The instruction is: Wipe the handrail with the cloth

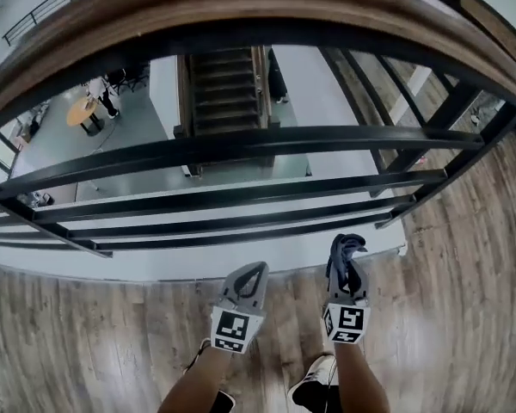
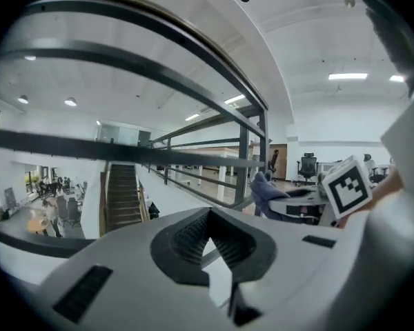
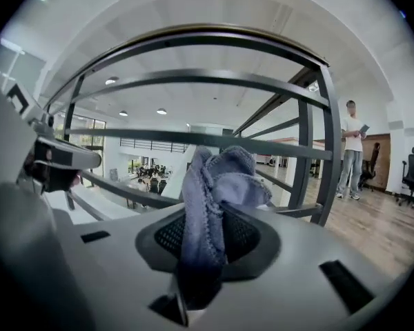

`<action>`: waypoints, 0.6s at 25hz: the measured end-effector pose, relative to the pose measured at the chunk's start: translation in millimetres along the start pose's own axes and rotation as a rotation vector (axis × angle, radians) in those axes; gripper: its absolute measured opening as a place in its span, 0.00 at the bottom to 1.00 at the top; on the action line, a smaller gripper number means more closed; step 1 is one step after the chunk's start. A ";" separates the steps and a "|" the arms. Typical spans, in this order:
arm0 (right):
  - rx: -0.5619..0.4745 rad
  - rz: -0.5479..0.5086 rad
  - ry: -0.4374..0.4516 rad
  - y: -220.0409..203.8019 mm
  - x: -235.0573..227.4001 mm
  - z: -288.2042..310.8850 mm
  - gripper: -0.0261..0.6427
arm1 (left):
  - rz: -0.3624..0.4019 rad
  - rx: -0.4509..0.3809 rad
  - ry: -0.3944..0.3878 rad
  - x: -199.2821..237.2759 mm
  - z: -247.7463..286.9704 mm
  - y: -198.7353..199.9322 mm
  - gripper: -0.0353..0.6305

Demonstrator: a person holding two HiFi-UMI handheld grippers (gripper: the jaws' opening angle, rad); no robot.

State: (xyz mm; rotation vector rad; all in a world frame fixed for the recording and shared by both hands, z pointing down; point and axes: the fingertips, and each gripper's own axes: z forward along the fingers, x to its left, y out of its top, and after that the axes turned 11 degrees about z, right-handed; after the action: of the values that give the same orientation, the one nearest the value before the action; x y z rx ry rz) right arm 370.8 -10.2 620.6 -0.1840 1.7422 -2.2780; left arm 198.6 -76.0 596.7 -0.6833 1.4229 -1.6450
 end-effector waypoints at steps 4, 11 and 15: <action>0.018 0.066 0.044 86.5 32.8 -41.7 0.18 | -0.013 -0.006 0.040 11.9 -28.2 90.4 0.05; -0.011 0.005 0.188 250.5 92.3 -98.9 0.18 | -0.043 -0.030 0.114 48.3 -74.4 247.0 0.05; -0.054 -0.022 0.224 327.8 125.4 -133.1 0.18 | -0.044 -0.065 0.177 78.1 -124.2 325.0 0.05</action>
State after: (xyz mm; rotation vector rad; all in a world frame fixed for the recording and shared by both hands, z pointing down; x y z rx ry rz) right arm 260.0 -2.1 262.1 0.0438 1.9198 -2.3458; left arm 133.7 -81.4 246.2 -0.6222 1.6030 -1.7346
